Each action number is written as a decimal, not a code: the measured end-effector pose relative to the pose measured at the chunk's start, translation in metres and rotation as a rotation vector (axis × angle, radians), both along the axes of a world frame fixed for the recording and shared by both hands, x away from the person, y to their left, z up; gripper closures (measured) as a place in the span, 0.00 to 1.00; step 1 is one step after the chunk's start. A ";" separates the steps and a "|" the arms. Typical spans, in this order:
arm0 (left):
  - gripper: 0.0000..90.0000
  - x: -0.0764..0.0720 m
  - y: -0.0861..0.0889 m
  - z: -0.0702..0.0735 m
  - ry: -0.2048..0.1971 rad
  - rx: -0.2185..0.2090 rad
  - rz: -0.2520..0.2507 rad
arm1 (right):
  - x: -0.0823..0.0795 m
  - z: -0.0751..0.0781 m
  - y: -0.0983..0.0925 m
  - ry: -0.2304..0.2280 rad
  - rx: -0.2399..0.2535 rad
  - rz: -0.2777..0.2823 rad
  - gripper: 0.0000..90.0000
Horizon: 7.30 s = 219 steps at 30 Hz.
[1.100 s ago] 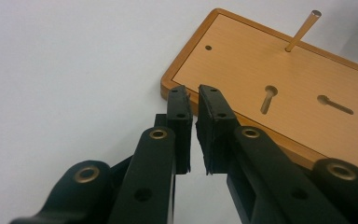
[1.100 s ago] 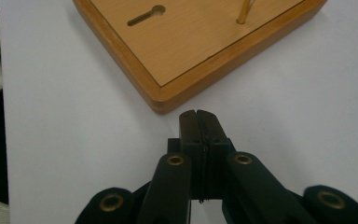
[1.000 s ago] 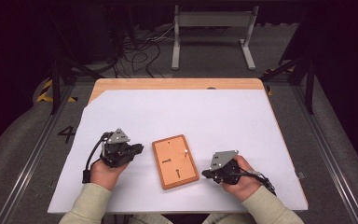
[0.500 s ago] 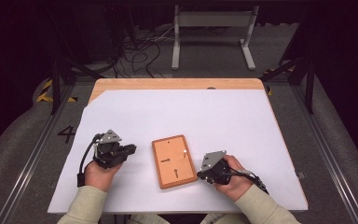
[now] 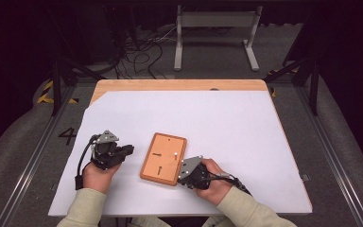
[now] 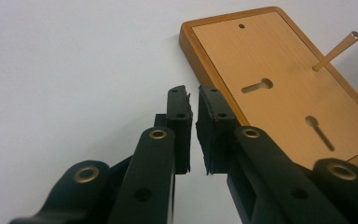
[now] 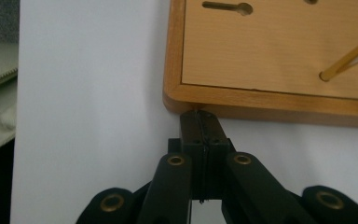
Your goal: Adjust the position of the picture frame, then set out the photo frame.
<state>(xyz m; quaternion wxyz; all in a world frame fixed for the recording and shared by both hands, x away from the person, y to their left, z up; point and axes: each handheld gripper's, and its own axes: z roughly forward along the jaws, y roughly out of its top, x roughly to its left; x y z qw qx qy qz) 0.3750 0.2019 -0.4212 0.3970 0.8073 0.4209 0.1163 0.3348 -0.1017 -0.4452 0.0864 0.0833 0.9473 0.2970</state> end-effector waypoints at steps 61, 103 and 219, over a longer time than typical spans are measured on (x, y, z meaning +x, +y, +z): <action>0.96 0.056 -0.128 0.001 0.121 0.048 -0.254 | -0.002 0.048 -0.142 -0.074 0.202 -0.334 1.00; 0.94 -0.072 -0.113 -0.016 0.184 0.137 -0.578 | 0.007 0.041 -0.133 -0.050 0.191 -0.319 1.00; 0.93 -0.052 -0.119 -0.035 -0.460 0.183 -0.514 | 0.009 0.046 -0.143 -0.039 0.318 -0.341 0.85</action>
